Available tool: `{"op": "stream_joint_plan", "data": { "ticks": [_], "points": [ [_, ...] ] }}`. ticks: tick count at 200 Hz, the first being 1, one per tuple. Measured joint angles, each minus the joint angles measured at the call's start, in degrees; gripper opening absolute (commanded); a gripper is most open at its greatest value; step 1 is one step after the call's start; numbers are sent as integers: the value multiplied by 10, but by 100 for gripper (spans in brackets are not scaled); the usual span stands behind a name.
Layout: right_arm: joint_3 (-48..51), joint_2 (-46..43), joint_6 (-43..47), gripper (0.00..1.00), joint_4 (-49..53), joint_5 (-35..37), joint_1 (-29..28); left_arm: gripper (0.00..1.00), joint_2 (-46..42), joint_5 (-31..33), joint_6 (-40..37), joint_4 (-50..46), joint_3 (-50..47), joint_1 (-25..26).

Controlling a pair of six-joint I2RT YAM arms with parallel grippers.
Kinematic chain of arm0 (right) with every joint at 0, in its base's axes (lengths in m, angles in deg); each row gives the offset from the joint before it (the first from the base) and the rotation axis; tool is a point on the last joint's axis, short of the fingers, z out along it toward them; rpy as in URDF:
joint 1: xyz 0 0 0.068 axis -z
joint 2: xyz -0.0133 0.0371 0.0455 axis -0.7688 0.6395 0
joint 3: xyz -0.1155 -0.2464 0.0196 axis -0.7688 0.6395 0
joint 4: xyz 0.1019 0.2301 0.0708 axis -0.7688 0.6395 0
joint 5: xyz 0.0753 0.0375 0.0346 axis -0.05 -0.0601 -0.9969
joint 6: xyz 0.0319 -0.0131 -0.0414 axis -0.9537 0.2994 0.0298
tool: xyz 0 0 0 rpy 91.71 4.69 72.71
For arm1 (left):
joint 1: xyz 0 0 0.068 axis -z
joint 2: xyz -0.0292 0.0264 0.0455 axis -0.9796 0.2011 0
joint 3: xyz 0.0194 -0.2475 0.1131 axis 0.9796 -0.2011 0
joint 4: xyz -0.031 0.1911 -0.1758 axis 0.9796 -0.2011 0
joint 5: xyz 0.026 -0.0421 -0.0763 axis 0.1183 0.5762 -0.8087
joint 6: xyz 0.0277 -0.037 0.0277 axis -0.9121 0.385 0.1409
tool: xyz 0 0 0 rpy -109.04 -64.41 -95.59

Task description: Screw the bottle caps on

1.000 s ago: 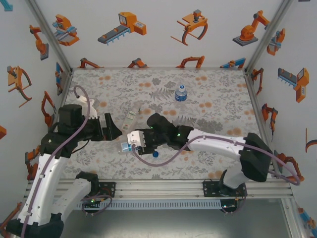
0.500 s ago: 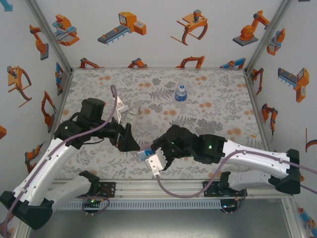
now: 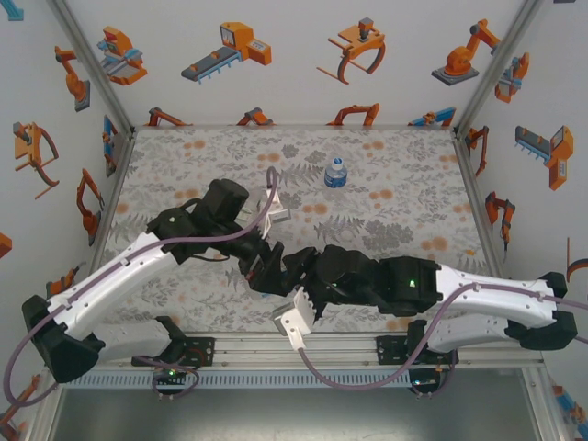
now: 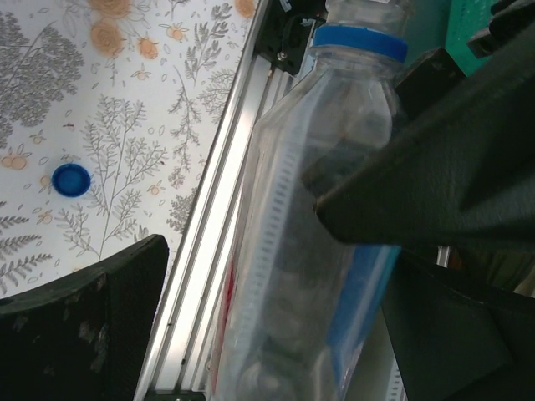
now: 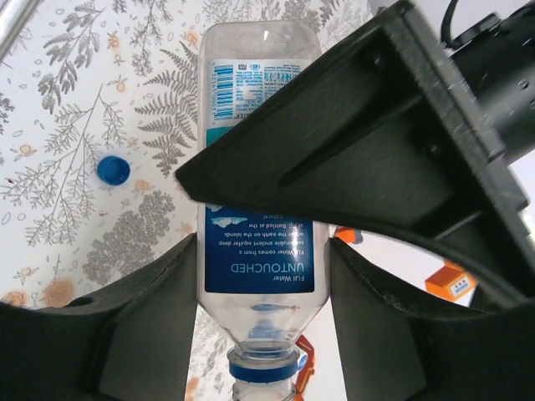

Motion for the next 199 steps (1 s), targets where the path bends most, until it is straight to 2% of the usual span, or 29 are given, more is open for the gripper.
{"op": "stream_joint_plan", "data": {
  "ticks": [58, 128, 153, 172, 199],
  "points": [
    [0, -5, 12, 30, -1, 47, -11, 81, 20, -2, 0, 9, 10, 23],
    [3, -13, 16, 30, 3, 66, -23, 57, 19, -9, 0, 16, 14, 23],
    [3, -13, 18, 30, 4, 74, -23, 54, 19, -13, -1, 17, 19, 26],
    [3, -13, 17, 40, 5, 78, -26, 52, 19, -14, -1, 17, 19, 26],
    [9, -16, 19, 70, 0, 88, -27, 52, 19, -9, -3, 19, 19, 27]
  ]
}}
